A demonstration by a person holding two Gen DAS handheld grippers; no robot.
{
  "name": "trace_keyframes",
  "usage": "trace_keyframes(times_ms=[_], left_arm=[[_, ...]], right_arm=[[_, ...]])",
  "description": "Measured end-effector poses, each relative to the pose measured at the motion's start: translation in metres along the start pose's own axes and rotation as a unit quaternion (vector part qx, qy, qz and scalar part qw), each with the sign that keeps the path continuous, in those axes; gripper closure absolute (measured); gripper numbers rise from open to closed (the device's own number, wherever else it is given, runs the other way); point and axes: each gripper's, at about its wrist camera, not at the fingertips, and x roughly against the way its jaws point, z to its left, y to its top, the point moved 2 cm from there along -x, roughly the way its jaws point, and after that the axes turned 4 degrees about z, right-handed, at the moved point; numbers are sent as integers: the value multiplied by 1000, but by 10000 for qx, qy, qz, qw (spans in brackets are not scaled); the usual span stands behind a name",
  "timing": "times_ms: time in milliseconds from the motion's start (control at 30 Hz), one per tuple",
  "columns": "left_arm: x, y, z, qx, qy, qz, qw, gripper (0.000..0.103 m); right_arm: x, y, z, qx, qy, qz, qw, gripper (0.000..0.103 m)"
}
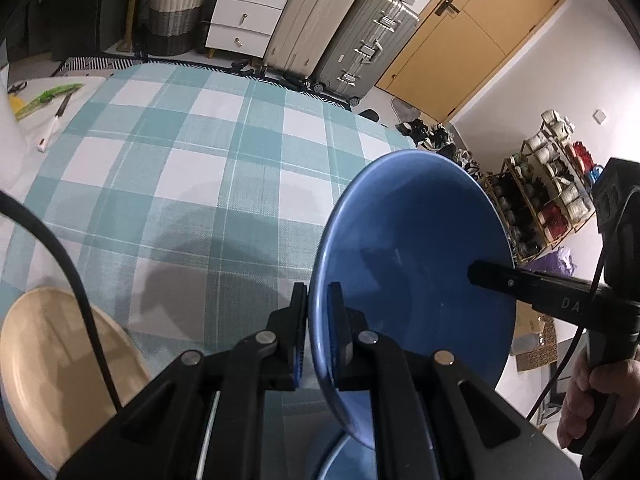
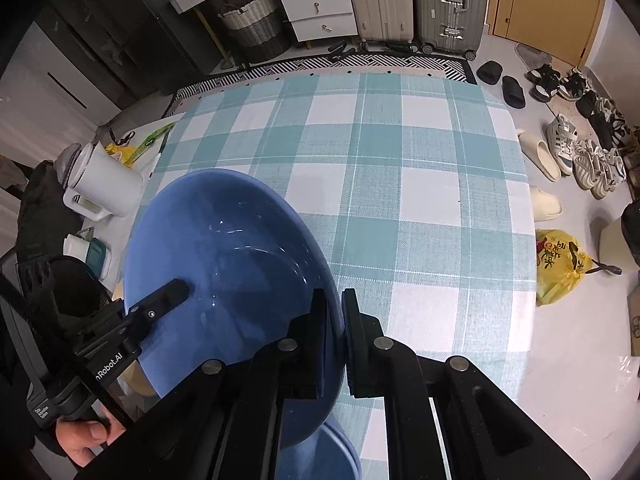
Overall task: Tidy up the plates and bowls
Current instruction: 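Carry the blue bowl with both tools toward the stacked bowls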
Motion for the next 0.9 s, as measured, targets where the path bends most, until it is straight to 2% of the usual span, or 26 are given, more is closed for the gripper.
trace_keyframes(times_ms=[433, 600, 900], left_arm=[[36, -24, -25, -287, -26, -155, 9995, 96], [53, -40, -30, -401, 99, -299, 9987, 96], [68, -63, -36, -491, -16, -281, 9984, 96]], right_arm=[[44, -36, 5, -6, 26, -158, 9999, 95], [56, -56, 15, 90, 13, -180, 9998, 95], [68, -81, 17, 79, -75, -118, 9999, 95]])
